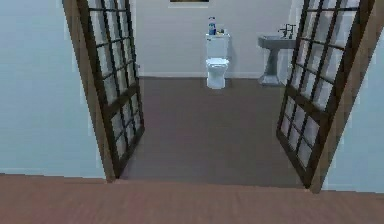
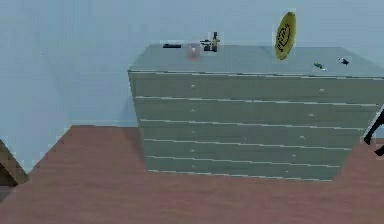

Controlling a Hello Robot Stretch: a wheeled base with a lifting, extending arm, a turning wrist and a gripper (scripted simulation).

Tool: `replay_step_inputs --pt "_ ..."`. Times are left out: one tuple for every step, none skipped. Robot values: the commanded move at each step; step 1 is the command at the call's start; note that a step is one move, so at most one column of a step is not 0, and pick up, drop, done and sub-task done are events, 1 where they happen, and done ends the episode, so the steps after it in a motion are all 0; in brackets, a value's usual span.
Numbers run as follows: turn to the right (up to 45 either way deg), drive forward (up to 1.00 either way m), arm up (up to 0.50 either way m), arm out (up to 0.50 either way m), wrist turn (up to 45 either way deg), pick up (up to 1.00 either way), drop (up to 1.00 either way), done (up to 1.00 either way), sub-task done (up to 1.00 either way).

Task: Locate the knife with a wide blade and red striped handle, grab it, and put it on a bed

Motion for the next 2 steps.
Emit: replay_step_inputs --pt "0.0 1.0 0.0 0.0 0.0 0.0 0.0 0.0 0.0" --pt "3.0 0.0 0.0 0.0 0.0 0.0 0.0 0.0 0.0"
